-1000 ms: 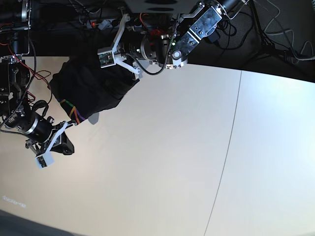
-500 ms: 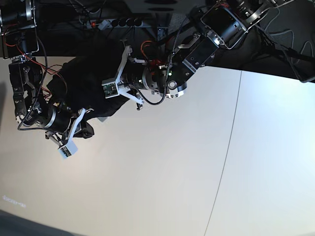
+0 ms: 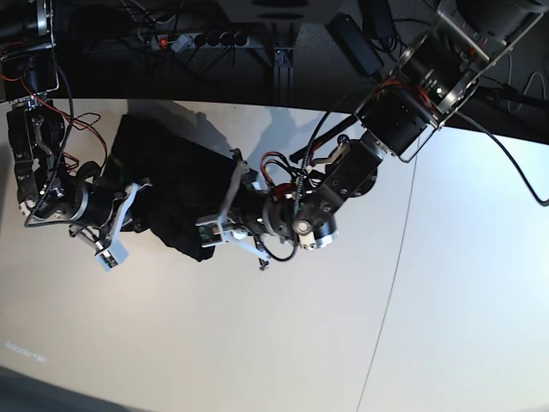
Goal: Fold the T-shirt properly
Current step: 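Hold the bundle with both grippers and press the folds together, then lower the folded bundle onto the table and open both grippers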
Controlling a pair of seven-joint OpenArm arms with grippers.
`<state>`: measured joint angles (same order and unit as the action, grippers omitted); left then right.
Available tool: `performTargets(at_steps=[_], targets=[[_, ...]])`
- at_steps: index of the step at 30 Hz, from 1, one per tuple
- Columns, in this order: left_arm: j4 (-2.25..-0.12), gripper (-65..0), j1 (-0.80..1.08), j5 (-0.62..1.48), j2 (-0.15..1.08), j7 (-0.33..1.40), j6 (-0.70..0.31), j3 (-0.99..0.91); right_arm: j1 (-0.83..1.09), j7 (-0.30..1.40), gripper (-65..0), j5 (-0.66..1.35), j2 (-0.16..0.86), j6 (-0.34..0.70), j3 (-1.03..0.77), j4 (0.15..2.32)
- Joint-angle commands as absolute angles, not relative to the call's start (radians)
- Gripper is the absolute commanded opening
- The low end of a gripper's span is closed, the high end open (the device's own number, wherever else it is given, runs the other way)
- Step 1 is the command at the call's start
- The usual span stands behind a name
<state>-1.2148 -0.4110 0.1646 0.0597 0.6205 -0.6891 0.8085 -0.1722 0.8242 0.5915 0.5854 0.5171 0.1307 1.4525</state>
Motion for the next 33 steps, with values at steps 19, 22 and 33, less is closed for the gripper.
performTargets(at_steps=[19,22,33], targets=[[-1.121,-65.0,-0.625,0.135,0.064,0.641,-0.509,0.747,-0.105,0.819,-65.0,0.647,0.596,0.557,0.074,1.468],[-1.197,-65.0,-0.606,0.212,0.104,0.689,-0.513,0.675,-0.104,0.819,-65.0,0.647,0.598,0.557,0.014,1.468],[-1.614,-65.0,-0.358,0.436,0.158,0.846,-0.621,0.63,-0.102,0.82,-65.0,0.68,0.595,0.558,-0.068,1.467]])
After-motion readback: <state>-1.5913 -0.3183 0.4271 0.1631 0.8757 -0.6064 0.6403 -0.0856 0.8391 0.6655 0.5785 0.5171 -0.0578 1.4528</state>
